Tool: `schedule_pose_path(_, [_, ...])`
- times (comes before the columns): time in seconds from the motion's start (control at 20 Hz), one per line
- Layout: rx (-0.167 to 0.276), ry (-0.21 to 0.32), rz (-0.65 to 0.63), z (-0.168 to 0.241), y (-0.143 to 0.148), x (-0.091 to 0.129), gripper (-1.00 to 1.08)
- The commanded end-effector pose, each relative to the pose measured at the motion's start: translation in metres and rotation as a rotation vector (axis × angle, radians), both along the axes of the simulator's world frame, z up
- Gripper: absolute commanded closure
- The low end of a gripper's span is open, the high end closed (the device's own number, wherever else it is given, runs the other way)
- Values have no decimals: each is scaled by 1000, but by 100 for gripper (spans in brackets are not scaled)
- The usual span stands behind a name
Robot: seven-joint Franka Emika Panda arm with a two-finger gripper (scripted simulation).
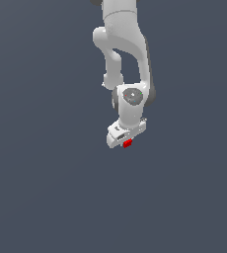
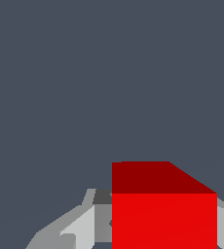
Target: Lift up the red cube by 0.2 meters.
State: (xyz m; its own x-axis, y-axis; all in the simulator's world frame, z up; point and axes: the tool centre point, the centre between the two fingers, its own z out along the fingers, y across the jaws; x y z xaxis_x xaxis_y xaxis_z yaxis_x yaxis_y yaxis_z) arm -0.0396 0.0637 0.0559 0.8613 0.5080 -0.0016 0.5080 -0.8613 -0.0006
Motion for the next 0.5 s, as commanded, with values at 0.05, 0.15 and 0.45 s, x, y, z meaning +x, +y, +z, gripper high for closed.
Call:
schedule_pose_path(0.05, [0, -2, 0, 26, 0, 0, 108])
schedule_pose_path(0.15, [0, -2, 0, 44, 0, -1, 108])
schedule_pose_path(0.45, [0, -1, 1, 103, 0, -1, 108])
